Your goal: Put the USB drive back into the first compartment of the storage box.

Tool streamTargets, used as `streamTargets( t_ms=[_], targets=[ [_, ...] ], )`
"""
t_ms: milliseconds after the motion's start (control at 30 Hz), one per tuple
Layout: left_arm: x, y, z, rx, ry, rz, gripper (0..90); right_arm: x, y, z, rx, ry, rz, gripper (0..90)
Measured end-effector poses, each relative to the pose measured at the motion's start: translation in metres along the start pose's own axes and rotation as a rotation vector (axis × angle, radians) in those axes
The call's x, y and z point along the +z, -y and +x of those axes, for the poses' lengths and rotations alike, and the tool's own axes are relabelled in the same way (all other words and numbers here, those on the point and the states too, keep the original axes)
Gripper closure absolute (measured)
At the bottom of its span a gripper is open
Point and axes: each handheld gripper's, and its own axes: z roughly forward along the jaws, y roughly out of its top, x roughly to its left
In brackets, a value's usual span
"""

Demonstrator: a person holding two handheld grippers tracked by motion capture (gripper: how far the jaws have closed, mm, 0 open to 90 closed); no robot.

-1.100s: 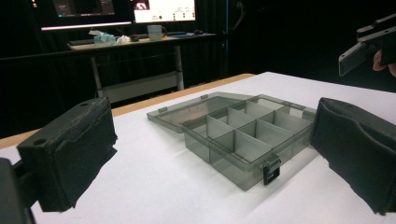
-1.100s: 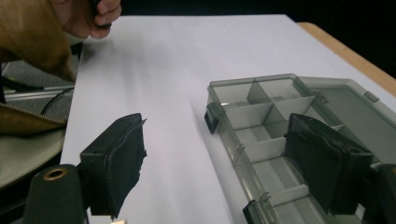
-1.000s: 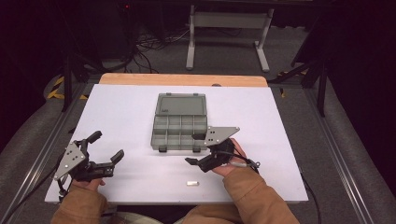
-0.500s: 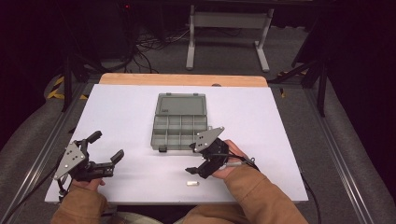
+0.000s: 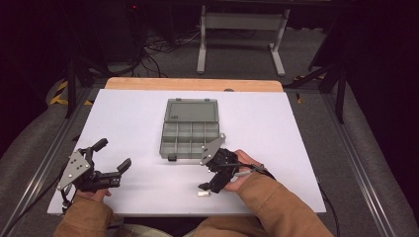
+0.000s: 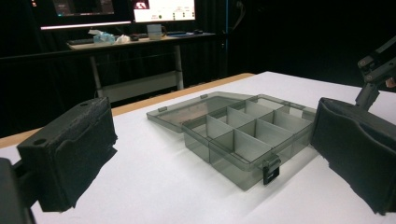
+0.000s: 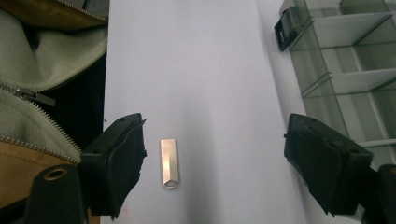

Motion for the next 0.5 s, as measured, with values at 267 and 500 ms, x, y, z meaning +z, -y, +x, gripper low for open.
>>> streamTargets(
  t_ms=[267,500],
  targets=[
    [0.000,0.000,0.000,-0.001,0.000,-0.001,1.0,0.006,-0.002,0.001,-0.002,-0.033,0.067,22.3],
    [0.000,0.000,0.000,0.001,0.000,0.000,1.0,0.015,-0.001,0.005,0.006,-0.069,0.138,24.7]
  ],
)
